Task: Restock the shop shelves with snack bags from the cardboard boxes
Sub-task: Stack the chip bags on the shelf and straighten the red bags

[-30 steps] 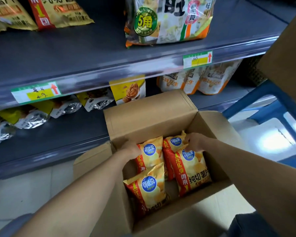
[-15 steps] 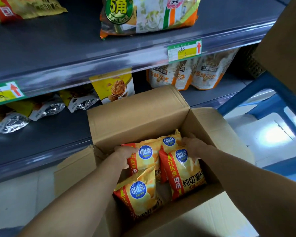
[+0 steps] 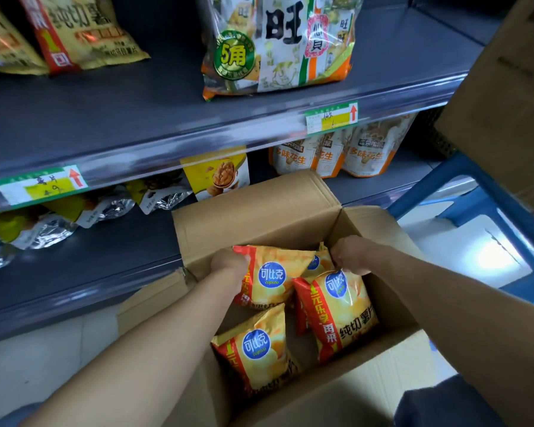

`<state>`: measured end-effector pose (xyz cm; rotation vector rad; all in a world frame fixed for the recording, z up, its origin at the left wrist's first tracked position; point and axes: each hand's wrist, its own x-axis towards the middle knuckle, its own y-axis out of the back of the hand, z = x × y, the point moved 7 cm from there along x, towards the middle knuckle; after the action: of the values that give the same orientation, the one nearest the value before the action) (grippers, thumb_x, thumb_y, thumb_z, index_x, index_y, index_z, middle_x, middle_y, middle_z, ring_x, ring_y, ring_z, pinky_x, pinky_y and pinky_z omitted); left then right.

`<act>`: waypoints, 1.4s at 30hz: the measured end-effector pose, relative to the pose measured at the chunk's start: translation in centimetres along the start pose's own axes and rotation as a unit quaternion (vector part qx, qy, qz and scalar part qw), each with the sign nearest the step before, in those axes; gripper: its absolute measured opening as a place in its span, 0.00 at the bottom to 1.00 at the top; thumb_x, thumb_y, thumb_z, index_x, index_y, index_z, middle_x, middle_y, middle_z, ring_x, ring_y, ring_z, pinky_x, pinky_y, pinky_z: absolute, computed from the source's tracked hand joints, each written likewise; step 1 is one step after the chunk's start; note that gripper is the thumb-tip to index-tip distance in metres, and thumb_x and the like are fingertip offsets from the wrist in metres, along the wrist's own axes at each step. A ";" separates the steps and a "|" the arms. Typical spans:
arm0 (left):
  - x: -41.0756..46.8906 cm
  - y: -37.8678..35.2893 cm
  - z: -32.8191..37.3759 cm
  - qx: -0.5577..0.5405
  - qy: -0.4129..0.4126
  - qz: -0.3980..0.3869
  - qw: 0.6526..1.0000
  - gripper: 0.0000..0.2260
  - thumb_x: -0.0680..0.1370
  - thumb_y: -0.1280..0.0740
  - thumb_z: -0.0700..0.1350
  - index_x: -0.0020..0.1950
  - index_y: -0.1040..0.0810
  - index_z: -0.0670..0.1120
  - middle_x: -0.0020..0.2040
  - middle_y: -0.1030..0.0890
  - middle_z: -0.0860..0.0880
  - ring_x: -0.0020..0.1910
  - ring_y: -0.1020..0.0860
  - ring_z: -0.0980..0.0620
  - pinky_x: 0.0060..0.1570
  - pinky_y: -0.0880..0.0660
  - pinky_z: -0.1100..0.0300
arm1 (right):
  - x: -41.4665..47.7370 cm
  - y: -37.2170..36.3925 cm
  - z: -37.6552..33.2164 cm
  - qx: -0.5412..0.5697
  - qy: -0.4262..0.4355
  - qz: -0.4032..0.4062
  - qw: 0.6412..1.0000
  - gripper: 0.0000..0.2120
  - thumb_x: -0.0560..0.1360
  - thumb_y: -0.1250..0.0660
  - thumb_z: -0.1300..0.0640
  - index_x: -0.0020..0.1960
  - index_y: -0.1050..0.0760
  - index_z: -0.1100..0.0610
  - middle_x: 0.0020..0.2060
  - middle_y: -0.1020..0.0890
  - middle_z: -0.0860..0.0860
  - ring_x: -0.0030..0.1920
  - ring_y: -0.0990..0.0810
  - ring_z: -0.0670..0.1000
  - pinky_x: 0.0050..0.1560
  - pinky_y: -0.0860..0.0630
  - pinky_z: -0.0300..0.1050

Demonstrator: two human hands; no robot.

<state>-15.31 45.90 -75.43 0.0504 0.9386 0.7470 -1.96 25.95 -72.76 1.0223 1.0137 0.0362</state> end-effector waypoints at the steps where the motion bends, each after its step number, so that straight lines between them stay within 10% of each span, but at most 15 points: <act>1: -0.2 0.5 0.8 -0.001 -0.018 0.003 1.000 0.16 0.78 0.33 0.42 0.63 0.25 0.38 0.62 0.22 0.40 0.61 0.24 0.41 0.61 0.27 0.48 | -0.9 1.4 -0.1 -0.002 0.001 0.004 1.000 0.14 0.79 0.39 0.62 0.63 0.25 0.61 0.60 0.22 0.55 0.61 0.23 0.55 0.57 0.26 0.44; 8: -4.6 5.2 6.4 -0.030 -0.099 0.021 0.994 0.11 0.77 0.32 0.45 0.36 0.27 0.46 0.50 0.17 0.40 0.50 0.19 0.41 0.54 0.22 0.45 | -7.6 10.6 -0.4 -0.106 -0.006 0.012 0.994 0.14 0.80 0.43 0.63 0.64 0.28 0.62 0.61 0.24 0.58 0.53 0.26 0.55 0.45 0.34 0.41; 12: -7.9 7.3 8.1 -0.042 -0.122 -0.027 0.991 0.07 0.78 0.34 0.45 0.39 0.25 0.47 0.51 0.18 0.41 0.51 0.19 0.41 0.47 0.22 0.49 | -10.2 13.9 -1.0 -0.125 -0.009 0.003 0.992 0.13 0.79 0.42 0.63 0.62 0.27 0.60 0.47 0.29 0.53 0.49 0.32 0.52 0.35 0.36 0.40; 18: -12.1 10.7 11.4 -0.024 -0.193 -0.072 0.978 0.08 0.79 0.35 0.43 0.40 0.24 0.47 0.43 0.18 0.44 0.42 0.21 0.47 0.42 0.24 0.56 | -13.4 19.3 -1.9 -0.045 -0.015 0.089 0.995 0.18 0.76 0.42 0.67 0.33 0.37 0.49 0.33 0.33 0.46 0.40 0.31 0.50 0.31 0.38 0.35; 31: -17.0 27.4 20.7 -0.099 -0.285 0.009 0.953 0.08 0.81 0.38 0.43 0.57 0.24 0.42 0.48 0.20 0.43 0.46 0.21 0.46 0.46 0.25 0.50 | -20.0 36.0 -7.6 0.049 0.068 0.272 0.959 0.18 0.75 0.46 0.71 0.35 0.33 0.51 0.36 0.27 0.48 0.38 0.25 0.51 0.31 0.31 0.39; 37: -17.5 37.1 23.0 -0.157 -0.333 0.109 0.923 0.10 0.81 0.38 0.44 0.60 0.25 0.42 0.52 0.19 0.44 0.48 0.21 0.47 0.45 0.25 0.50 | -20.8 43.1 -12.6 0.217 0.144 0.391 0.883 0.15 0.77 0.38 0.65 0.34 0.32 0.52 0.34 0.27 0.49 0.35 0.23 0.53 0.21 0.29 0.30; 42: -16.7 43.7 24.6 -0.167 -0.368 0.218 0.888 0.05 0.81 0.37 0.45 0.47 0.25 0.45 0.45 0.20 0.46 0.45 0.21 0.48 0.46 0.24 0.51 | -20.3 47.0 -15.8 0.238 0.115 0.486 0.833 0.06 0.77 0.41 0.66 0.44 0.28 0.58 0.42 0.25 0.55 0.49 0.21 0.61 0.56 0.23 0.55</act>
<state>-27.49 75.37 -33.28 0.2309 0.0534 1.1857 -5.55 53.88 -27.21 1.9562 0.6176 0.7964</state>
